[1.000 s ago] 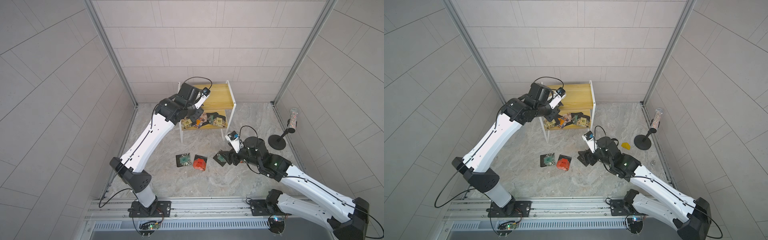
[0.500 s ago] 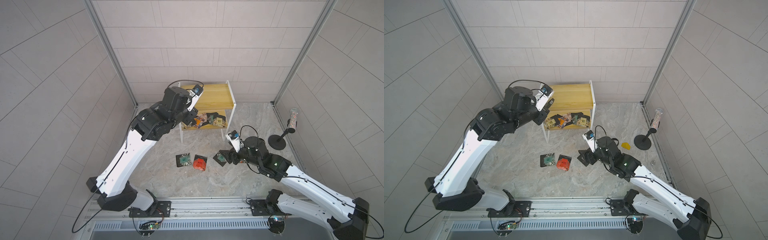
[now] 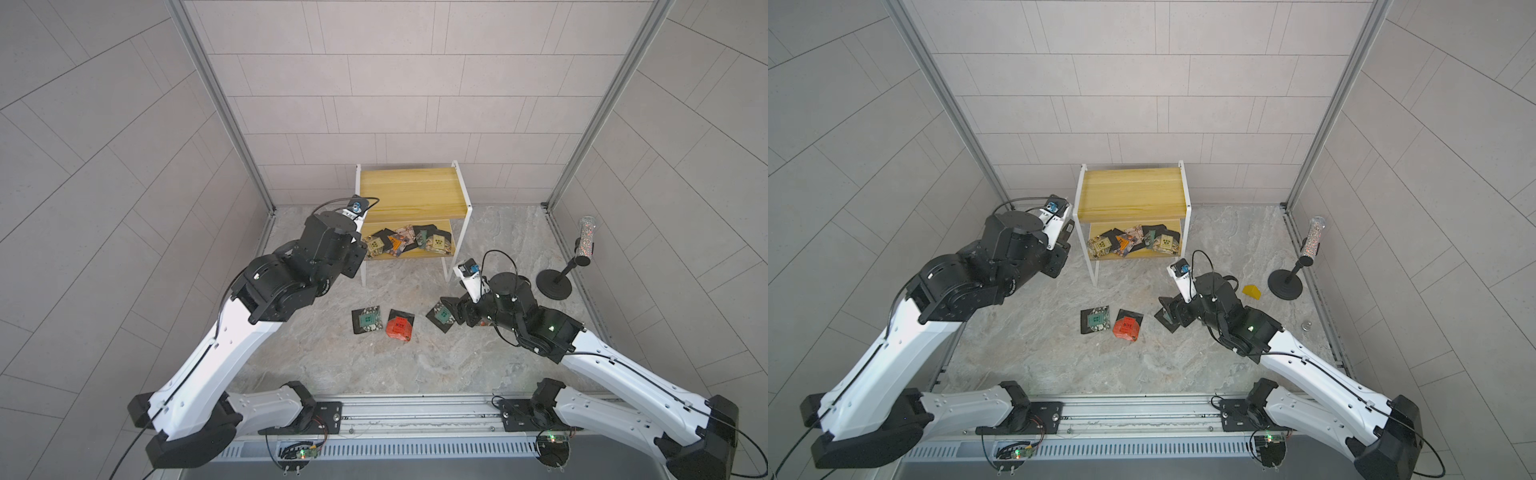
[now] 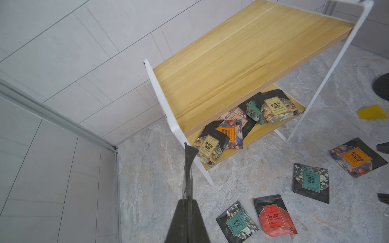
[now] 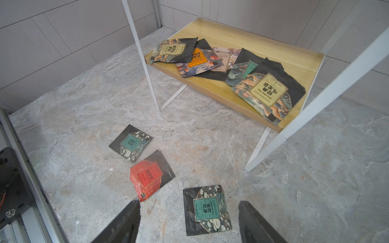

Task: Remove the tea bags from the shelf
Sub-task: Pick up the tea bag from the shelf, then place the tea bag at the center of the board.

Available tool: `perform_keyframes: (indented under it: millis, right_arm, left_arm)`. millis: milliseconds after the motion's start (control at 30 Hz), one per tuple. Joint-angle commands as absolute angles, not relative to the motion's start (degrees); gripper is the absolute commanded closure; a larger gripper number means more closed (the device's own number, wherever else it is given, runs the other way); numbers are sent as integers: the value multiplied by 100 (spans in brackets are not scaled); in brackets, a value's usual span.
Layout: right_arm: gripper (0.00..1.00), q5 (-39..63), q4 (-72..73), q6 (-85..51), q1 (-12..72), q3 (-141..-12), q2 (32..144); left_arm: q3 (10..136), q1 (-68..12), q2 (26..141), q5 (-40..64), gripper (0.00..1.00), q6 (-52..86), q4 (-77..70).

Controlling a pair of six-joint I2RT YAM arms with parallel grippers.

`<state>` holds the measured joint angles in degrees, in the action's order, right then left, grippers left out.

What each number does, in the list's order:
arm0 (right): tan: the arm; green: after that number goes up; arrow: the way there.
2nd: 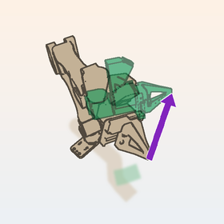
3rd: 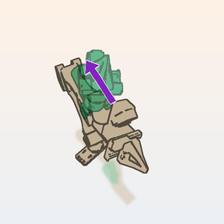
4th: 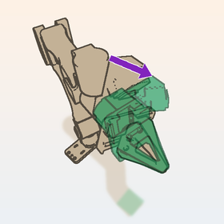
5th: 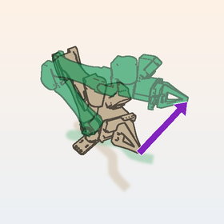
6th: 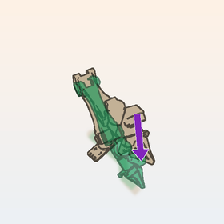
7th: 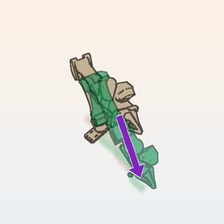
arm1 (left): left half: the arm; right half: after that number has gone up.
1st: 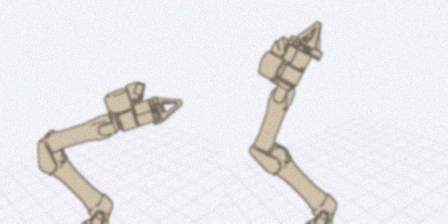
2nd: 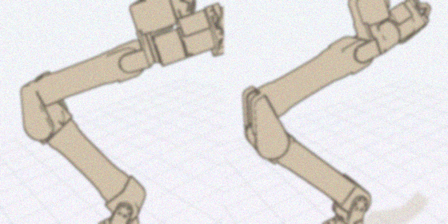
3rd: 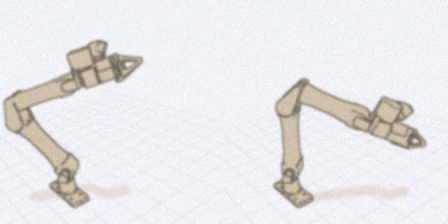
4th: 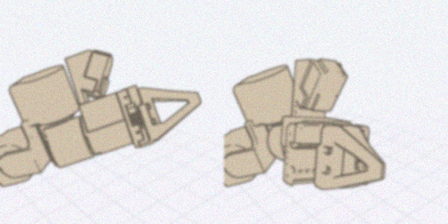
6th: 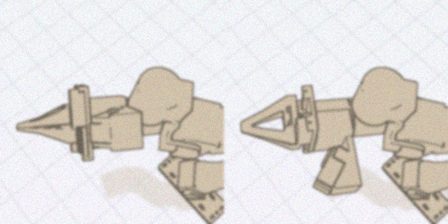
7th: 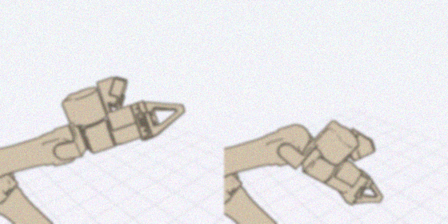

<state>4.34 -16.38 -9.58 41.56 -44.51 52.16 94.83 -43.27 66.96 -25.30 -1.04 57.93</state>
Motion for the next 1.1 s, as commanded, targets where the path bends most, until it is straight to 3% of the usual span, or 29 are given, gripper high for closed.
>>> perform_keyframes:
  millis: [0, 367, 800, 1067]
  right_arm:
    - [23, 283, -1503, -1051, 4132, -4420, 5153]
    - [23, 103, -1433, -1098, 4122, -4313, 5029]
    - [23, -28, -1439, -1222, 4104, -4164, 4747]
    - [23, -122, -1462, -1284, 4089, -4104, 4654]
  left_arm:
    - [8977, -4359, 6488, -3140, 100, 570, 6067]
    - [7234, -4302, 6329, -4154, 100, 2569, 6243]
    - [5692, -3799, 7201, -3834, 100, 4599, 6064]
    - [5259, -3549, 7847, -3456, 100, 4876, 5517]
